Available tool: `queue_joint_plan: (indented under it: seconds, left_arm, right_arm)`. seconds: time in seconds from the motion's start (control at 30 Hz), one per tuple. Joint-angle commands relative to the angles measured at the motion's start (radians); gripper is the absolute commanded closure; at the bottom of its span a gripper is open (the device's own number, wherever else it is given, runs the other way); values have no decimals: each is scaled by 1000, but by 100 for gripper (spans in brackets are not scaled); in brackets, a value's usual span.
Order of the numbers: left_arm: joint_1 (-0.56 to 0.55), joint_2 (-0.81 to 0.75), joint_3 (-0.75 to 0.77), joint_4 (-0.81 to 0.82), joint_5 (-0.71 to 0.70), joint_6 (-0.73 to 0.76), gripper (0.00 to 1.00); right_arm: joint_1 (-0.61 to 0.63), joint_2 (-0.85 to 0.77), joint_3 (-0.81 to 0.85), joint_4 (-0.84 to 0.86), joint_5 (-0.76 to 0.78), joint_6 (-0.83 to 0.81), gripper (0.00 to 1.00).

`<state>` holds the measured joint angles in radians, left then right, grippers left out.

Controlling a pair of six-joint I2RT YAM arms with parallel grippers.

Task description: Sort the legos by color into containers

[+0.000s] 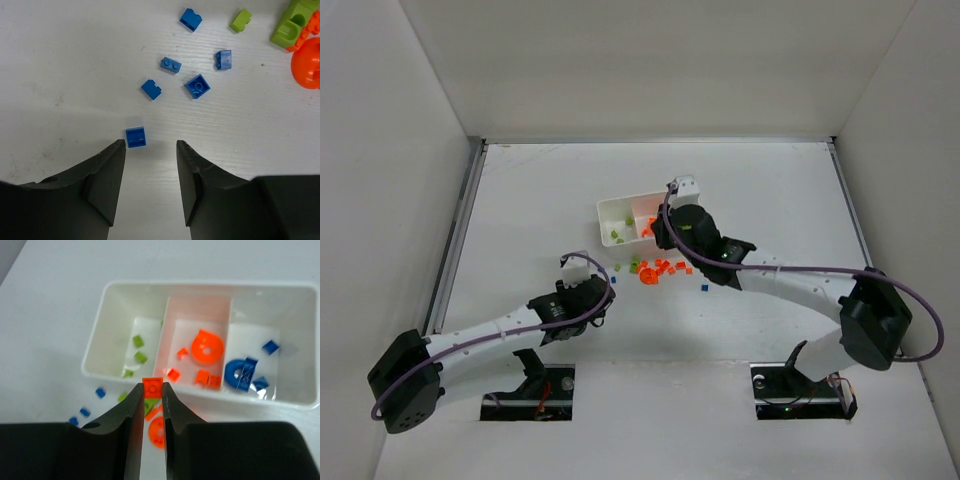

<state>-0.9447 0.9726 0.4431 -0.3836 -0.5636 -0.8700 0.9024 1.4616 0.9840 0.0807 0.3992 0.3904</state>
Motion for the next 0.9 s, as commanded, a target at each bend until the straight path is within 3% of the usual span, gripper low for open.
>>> queue_joint_plan:
  seconds: [0.0,0.17,0.37,0.87]
  left_arm:
    - [-9,15,37,-47,-47,-47,57]
    - [-9,61,42,-37,-48,-60,57]
    - [-21,95,34,-8,-45,-73,57]
    - [-30,201,26,32,-105,-72,66]
  right_arm:
    - [-64,86,97,34,-54,-56,81]
    - [-109,238,200,71,-103,-65,79]
    - [-112,247,217,71,-86,-65,52]
    - [-35,48,-83,111,3,17,56]
